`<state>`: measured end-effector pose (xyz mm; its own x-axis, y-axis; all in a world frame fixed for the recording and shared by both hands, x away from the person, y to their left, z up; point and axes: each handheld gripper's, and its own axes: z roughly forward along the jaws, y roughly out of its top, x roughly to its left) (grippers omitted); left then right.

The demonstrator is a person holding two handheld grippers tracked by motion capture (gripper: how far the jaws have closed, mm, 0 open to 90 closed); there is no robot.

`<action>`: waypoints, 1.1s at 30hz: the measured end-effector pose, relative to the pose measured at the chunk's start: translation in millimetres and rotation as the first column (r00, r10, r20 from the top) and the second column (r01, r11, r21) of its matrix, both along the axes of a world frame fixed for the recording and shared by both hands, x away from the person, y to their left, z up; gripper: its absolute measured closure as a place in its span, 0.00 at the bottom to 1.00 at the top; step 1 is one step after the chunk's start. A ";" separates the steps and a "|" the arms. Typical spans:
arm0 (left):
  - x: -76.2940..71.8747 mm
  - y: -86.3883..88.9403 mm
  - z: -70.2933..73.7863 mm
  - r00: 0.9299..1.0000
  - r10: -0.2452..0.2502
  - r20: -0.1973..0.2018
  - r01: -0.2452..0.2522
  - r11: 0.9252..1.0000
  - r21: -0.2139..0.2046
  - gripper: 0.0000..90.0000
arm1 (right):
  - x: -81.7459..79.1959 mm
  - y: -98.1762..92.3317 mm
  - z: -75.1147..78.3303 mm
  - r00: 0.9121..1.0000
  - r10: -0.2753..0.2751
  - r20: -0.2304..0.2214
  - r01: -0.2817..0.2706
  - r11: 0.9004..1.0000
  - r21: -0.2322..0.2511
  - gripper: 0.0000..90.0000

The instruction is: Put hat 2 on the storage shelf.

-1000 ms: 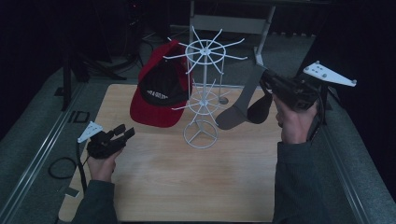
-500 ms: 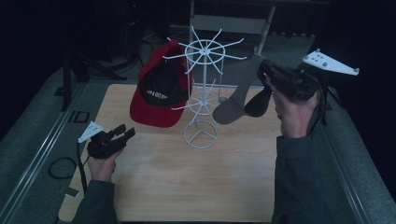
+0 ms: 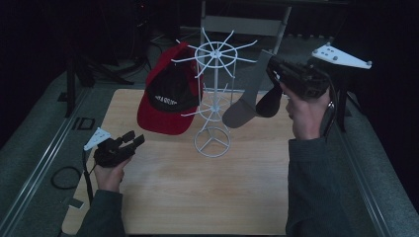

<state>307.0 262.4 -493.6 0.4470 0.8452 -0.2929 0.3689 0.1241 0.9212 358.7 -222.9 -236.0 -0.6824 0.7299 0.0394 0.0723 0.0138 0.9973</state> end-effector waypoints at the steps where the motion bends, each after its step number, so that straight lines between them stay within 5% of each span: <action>1: 0.1 -0.3 0.0 1.000 0.000 -0.001 0.000 1.000 0.001 0.56 | 1.4 0.4 0.0 1.000 -0.002 -0.002 0.002 1.000 -0.001 0.96; 24: 0.9 -2.6 -0.7 1.000 -0.005 -0.004 0.005 1.000 0.002 0.56 | 22.0 12.8 -30.4 0.995 0.011 -0.102 -0.017 0.998 -0.065 0.94; 33: 0.8 -2.0 -0.6 1.000 -0.003 -0.003 0.003 1.000 0.002 0.56 | 18.8 3.7 -34.8 0.995 -0.045 -0.090 0.041 0.998 -0.041 0.70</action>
